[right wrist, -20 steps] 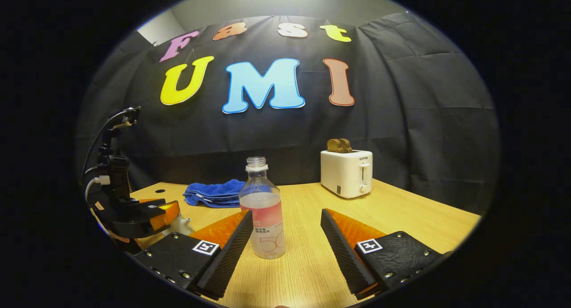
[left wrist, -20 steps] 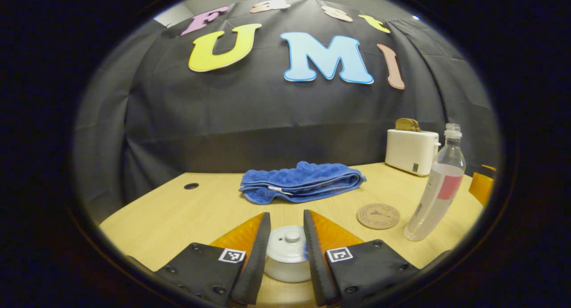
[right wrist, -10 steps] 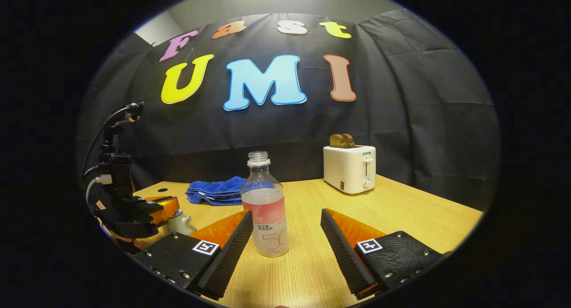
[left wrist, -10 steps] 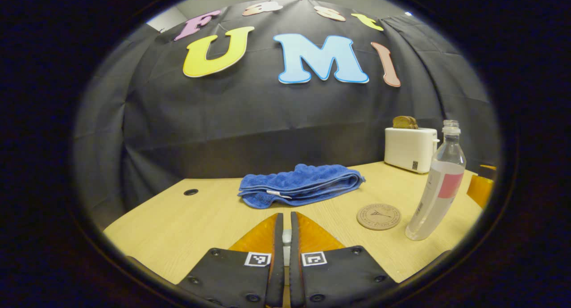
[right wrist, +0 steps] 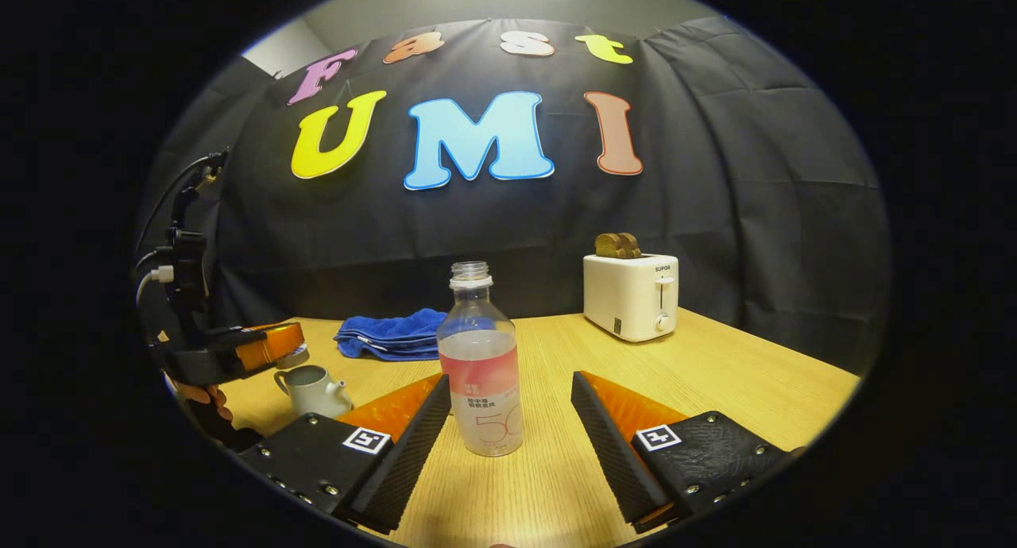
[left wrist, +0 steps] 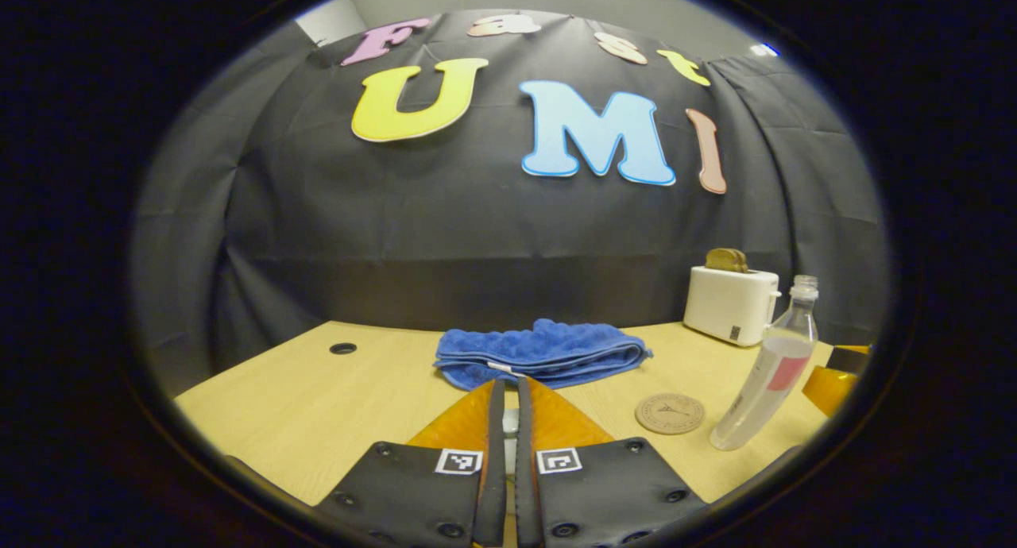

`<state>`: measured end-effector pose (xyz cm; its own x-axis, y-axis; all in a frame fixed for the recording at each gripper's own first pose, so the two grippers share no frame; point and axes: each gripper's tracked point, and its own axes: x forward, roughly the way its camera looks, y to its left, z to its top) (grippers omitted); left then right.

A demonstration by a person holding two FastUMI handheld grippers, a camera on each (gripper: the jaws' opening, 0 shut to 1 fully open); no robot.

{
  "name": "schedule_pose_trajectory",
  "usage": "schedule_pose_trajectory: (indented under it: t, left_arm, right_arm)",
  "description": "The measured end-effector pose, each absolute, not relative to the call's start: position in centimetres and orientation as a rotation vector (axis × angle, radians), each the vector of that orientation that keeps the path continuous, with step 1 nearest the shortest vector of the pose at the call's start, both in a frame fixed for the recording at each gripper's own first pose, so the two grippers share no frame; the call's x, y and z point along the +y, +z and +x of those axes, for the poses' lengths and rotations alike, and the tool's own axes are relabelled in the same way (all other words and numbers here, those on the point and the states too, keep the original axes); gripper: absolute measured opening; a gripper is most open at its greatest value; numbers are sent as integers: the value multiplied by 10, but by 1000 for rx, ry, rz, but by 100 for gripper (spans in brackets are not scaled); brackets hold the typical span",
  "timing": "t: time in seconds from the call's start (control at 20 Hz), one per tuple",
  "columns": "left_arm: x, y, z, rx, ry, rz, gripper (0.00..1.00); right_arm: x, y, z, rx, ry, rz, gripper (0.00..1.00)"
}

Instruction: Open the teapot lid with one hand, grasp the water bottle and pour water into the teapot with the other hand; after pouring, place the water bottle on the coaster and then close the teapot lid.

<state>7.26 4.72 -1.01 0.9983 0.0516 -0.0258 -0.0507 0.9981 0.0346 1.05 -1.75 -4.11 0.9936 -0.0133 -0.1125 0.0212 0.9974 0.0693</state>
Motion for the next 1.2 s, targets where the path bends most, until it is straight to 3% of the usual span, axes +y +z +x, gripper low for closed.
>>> schedule_pose_trajectory:
  t: [0.5, 1.0, 1.1, 1.2]
  left_arm:
    - [168, -14, 62, 37, 237, 62, 11]
    - [215, -18, 50, 51, 308, 58, 12]
    - [218, -18, 47, 51, 312, 56, 12]
    - [218, -18, 48, 52, 312, 53, 12]
  right_arm:
    - [-5, -48, 27, 139, -5, 43, 97]
    - [8, -68, 51, 191, 7, 47, 97]
    - [7, -73, 56, 212, -2, 32, 93]
    - [5, -76, 58, 225, -6, 27, 82]
